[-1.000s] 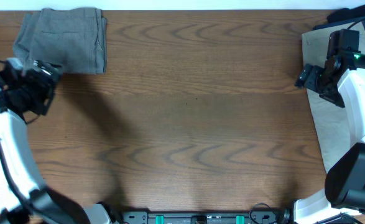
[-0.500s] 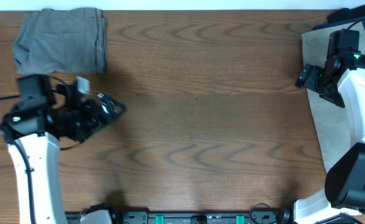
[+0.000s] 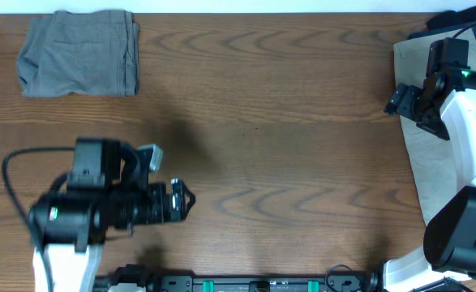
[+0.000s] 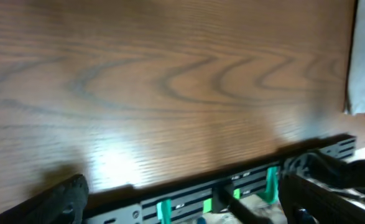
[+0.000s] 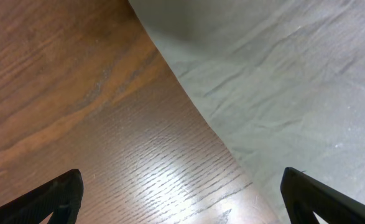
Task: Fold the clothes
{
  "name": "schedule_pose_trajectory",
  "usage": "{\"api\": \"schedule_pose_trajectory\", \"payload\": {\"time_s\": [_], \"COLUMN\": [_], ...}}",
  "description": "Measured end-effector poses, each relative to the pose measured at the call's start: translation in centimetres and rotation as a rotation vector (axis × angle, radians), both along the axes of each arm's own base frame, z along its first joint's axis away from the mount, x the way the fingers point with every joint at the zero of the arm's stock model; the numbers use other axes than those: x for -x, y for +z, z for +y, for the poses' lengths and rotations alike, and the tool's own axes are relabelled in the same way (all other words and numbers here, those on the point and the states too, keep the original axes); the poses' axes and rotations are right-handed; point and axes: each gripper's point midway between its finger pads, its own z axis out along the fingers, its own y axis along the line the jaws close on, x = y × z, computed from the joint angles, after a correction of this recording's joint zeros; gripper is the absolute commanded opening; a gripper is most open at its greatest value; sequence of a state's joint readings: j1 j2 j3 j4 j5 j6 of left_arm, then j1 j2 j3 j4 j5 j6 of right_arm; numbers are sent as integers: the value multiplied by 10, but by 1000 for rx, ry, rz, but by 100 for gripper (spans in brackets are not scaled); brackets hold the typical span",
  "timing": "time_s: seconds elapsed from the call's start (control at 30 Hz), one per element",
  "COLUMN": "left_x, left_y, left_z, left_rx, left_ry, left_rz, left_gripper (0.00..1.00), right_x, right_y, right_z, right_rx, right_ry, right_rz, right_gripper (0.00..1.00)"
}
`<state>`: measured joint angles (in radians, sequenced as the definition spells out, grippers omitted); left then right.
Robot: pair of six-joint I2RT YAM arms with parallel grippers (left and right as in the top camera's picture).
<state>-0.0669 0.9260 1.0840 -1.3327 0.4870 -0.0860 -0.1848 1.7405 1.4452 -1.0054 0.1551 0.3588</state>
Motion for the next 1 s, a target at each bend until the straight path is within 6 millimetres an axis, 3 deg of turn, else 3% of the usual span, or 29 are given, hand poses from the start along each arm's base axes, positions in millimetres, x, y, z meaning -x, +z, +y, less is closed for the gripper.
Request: {"api": "schedule_pose_trajectory", "payload": {"time_s": [0.17, 0.47, 0.67, 0.83, 1.0], "left_x": [23, 24, 1, -33, -53], "left_y": [9, 14, 22, 23, 8], "left_z": [6, 10, 8, 6, 4], "left_rx": [-32, -47, -41, -35, -55], "left_ry": [12, 24, 27, 15, -36], "left_rz": [-66, -121, -225, -409, -650], "left_gripper": [98, 98, 98, 98, 98], "right_x": [0, 0, 0, 0, 0], "right_y": [0, 0, 0, 0, 0], "right_z": [0, 0, 0, 0, 0], "right_rx": [0, 0, 0, 0, 1], "right_ry": [0, 0, 0, 0, 0], "right_rz": [0, 0, 0, 0, -1], "right_gripper": [99, 99, 99, 99, 99]}}
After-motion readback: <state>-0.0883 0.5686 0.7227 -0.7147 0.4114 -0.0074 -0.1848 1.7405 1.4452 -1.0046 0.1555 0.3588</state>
